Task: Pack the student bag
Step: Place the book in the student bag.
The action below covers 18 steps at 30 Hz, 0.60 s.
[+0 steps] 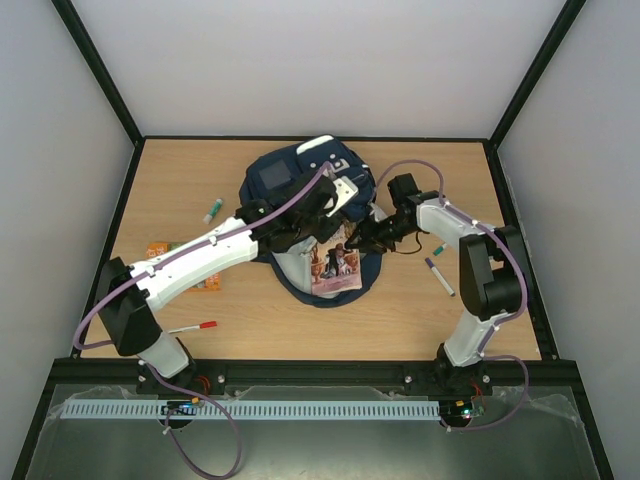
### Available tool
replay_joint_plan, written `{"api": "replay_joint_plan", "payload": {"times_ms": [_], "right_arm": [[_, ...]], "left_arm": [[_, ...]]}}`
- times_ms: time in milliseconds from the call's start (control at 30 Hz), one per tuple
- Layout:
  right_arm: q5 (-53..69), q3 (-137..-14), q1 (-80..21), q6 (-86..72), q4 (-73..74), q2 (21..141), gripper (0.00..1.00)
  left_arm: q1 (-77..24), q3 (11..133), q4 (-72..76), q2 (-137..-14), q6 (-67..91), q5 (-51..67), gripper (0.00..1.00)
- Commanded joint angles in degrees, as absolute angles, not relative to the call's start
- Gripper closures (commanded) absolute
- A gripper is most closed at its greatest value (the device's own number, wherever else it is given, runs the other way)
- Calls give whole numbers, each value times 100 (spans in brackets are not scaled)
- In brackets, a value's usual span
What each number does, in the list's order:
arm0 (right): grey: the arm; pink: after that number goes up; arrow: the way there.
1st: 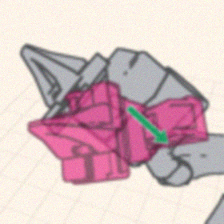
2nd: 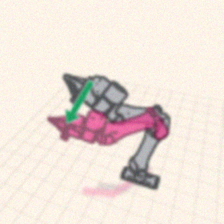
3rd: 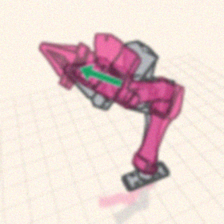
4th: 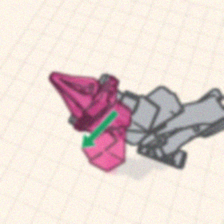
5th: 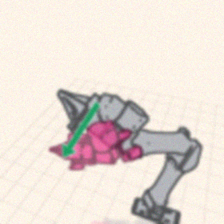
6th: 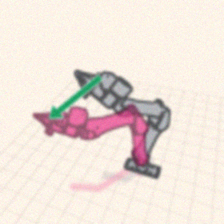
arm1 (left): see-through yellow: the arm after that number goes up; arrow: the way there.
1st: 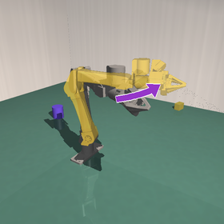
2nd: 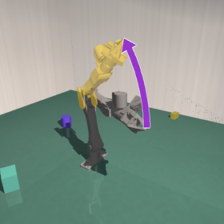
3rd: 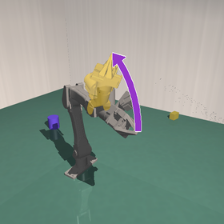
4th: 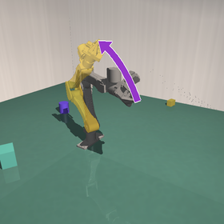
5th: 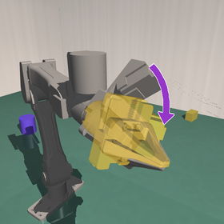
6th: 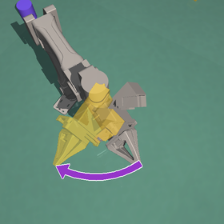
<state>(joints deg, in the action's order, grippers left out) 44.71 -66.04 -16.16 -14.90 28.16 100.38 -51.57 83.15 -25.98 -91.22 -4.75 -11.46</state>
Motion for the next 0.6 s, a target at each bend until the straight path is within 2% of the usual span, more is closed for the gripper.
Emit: {"api": "replay_joint_plan", "payload": {"times_ms": [0,200,300,433,567], "right_arm": [[3905,-6509,-1669,-1044,2889,10134,62],[3221,-6383,-1666,-712,3028,9375,44],[2912,-6134,-1662,-477,3102,8839,41],[2693,-5626,-1669,-83,3084,8121,42],[2289,-5106,-1946,849,2972,7346,52]], "left_arm": [[-5203,8309,-1793,-8684,-535,-897,98],[-5190,8088,-1669,-8642,-498,-887,98],[-5187,8042,-1646,-8629,-460,-792,98],[-5190,7892,-1563,-8535,-401,-693,98],[-5181,7834,-1530,-8470,-349,-649,98]]}}
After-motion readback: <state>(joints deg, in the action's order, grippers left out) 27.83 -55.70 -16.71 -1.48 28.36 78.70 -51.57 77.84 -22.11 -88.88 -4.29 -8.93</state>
